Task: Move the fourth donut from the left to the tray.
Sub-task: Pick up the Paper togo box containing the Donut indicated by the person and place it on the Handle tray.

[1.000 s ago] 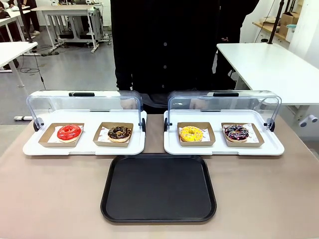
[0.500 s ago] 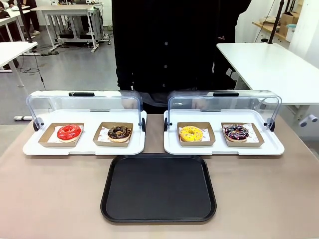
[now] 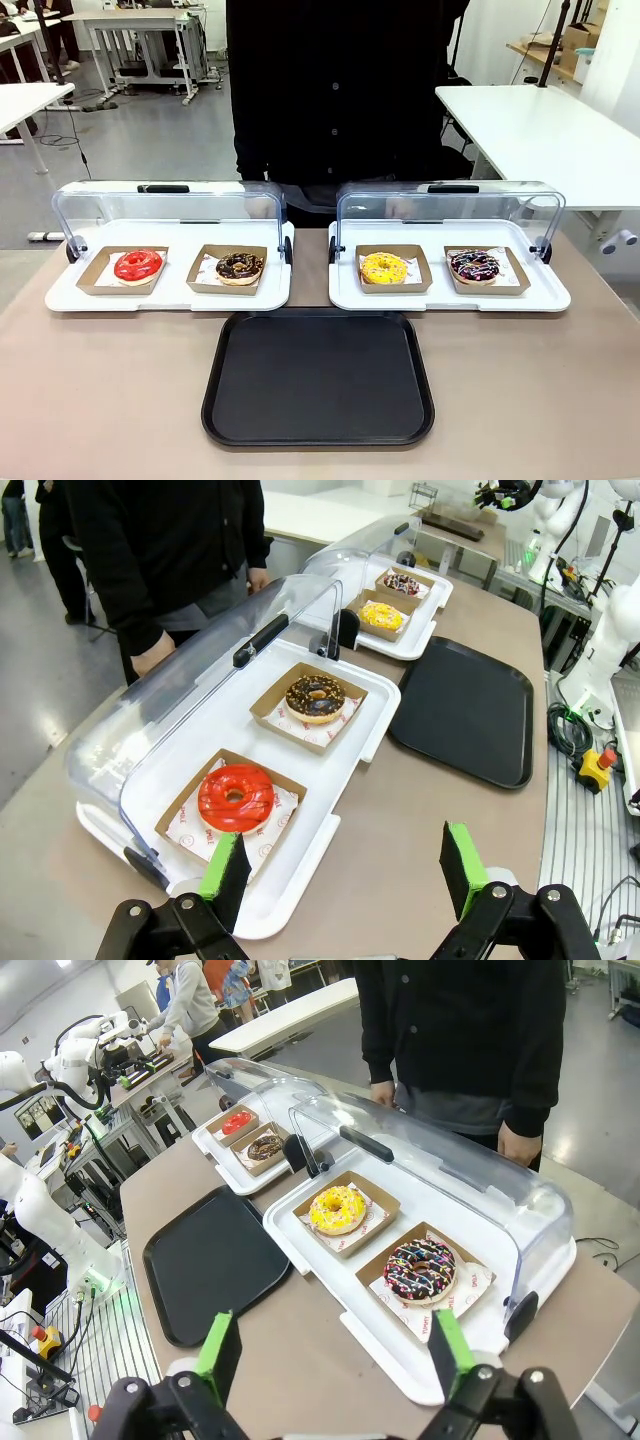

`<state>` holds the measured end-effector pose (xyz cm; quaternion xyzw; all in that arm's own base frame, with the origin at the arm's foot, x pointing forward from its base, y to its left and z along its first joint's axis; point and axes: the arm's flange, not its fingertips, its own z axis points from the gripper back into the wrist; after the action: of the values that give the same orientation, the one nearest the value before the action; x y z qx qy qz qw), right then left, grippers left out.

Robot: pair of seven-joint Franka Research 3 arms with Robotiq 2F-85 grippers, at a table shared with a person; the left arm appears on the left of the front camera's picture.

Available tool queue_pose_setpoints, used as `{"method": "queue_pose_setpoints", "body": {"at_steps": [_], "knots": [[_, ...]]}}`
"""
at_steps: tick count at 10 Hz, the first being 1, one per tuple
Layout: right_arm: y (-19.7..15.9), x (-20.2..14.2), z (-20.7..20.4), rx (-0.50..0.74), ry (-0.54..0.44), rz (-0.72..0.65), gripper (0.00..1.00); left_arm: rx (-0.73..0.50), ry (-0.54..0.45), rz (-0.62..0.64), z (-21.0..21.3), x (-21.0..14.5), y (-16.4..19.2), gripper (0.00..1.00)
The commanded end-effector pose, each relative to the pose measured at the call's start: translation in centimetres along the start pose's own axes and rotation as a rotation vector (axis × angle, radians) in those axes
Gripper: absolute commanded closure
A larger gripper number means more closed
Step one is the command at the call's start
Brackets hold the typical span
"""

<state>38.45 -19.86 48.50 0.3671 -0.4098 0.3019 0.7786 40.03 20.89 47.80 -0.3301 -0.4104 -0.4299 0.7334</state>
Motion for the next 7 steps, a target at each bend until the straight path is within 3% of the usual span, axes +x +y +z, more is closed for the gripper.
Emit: {"method": "queue_pose_setpoints", "body": {"at_steps": [1,7], "knots": [[-0.25,0.23,-0.11,0.003,-0.030,0.028,0.00,-0.007,-0.017,-0.008,0.04,0.07,-0.03,0.00],[-0.25,0.23,-0.11,0.003,-0.030,0.028,0.00,-0.007,-0.017,-0.008,0.04,0.07,-0.03,0.00]]}}
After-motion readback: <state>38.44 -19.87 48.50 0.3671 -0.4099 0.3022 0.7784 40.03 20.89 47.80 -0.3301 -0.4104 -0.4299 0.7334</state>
